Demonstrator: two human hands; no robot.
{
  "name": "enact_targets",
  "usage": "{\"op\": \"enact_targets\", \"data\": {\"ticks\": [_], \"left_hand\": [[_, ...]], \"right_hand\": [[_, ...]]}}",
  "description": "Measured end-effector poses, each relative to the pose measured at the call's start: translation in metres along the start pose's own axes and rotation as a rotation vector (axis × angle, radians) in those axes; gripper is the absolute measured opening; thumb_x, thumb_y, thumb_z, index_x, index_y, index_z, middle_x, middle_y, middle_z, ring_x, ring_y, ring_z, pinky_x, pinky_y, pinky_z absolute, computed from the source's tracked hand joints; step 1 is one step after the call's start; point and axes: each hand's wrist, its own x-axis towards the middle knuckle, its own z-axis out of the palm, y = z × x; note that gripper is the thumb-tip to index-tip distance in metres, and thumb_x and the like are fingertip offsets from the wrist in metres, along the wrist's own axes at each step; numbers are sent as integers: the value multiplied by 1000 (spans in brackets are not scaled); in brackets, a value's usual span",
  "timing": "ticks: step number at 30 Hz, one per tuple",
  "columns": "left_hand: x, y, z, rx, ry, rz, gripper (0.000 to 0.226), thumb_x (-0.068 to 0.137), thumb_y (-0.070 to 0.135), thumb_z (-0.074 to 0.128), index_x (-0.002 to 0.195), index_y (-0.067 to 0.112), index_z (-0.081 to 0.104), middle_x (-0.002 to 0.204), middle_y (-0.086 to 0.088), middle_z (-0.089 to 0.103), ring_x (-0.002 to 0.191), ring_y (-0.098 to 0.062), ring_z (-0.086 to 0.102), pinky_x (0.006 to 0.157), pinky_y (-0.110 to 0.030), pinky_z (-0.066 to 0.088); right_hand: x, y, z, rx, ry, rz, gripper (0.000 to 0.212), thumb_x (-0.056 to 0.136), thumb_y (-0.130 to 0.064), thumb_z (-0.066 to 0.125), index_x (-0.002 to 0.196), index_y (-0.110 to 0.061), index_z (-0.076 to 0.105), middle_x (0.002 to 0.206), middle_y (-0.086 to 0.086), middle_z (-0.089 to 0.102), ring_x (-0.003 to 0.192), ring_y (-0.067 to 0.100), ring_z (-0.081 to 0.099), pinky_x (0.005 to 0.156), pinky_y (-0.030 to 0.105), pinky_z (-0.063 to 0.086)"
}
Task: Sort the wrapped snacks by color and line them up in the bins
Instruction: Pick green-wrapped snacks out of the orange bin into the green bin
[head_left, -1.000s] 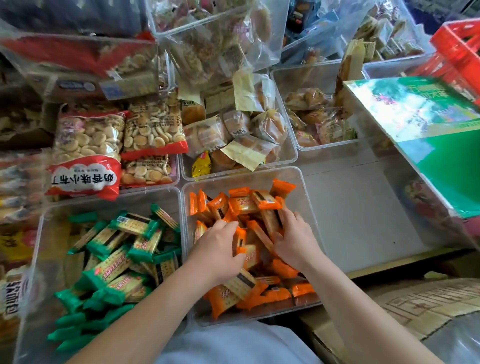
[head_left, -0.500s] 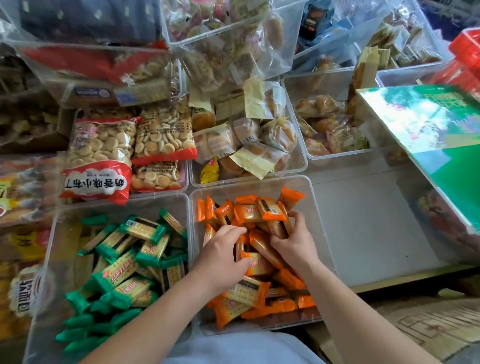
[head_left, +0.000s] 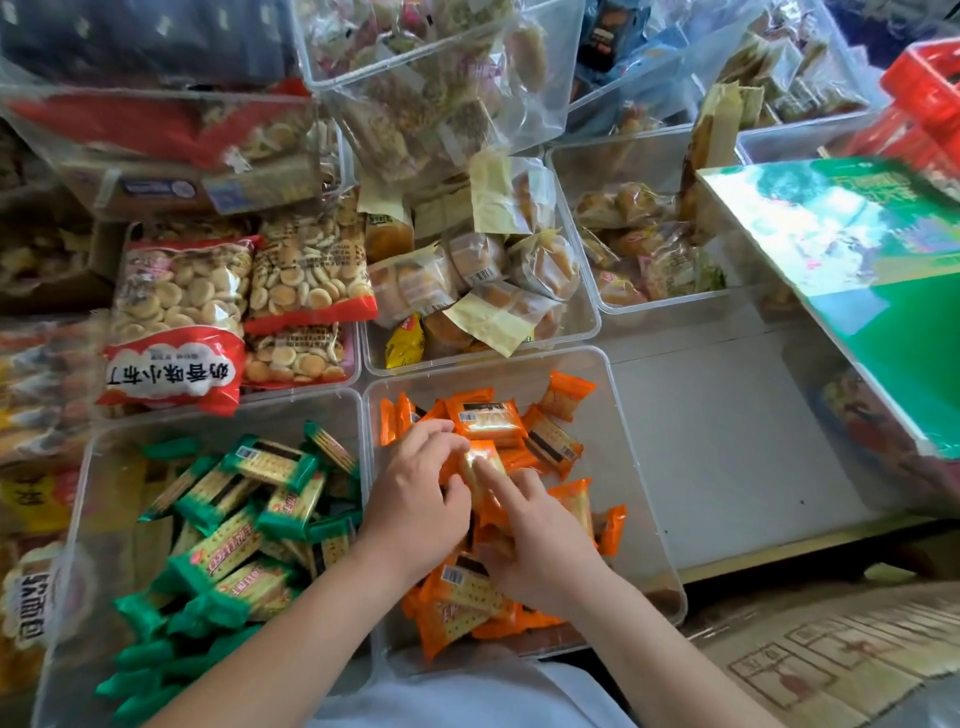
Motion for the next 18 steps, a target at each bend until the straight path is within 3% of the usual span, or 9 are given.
{"op": "enact_targets", "data": {"ticks": [3,6,7,10,14,16,18], "left_hand": [[4,4,0,61,-176,112,43,101,14,57,140,30,61,158,15,41,152,-7,28,124,-34,30],[9,4,2,188,-383,136,42,106,22,52,146,32,58,164,10,39,158,-12,18,130,-46,19],[10,4,1,220,-406,91,41,107,25,52,147,31,57,165,9,38,159,-13,16,130,-45,18],[5,4,-1,203,-361,-12,48,105,26,58,152,30,50,170,7,27,159,-16,15,128,-39,18],[-5,4,2,140,-425,-172,62,106,37,55,163,35,29,174,7,10,160,-22,14,128,-41,20],[-7,6,9,67,-458,-220,63,107,42,52,164,39,24,174,14,2,160,-19,13,128,-42,21],[-6,10,13,-29,-502,-234,61,108,47,47,163,45,22,172,22,-3,160,-14,11,129,-41,20]], "right_hand": [[-6,4,-18,102,-82,-80,82,93,-25,68,161,-40,25,140,-13,46,109,12,56,87,30,54],[-13,6,-36,144,-98,-30,58,99,-13,62,153,-30,48,141,-21,53,128,0,50,105,11,41],[-14,9,-42,112,-44,34,52,101,-14,58,150,-30,52,142,-18,56,132,4,51,108,14,41],[-16,24,-59,44,84,277,47,104,-16,52,148,-32,53,150,-8,56,138,17,52,106,28,46],[-15,36,-62,165,66,399,50,104,-19,54,153,-30,46,153,-4,52,124,22,62,82,23,50],[-13,33,-59,228,123,353,49,105,-26,58,152,-32,47,151,-9,53,133,19,56,95,22,44],[-9,27,-59,311,212,285,45,103,-15,59,145,-33,55,142,-13,57,136,14,53,104,21,41]]}}
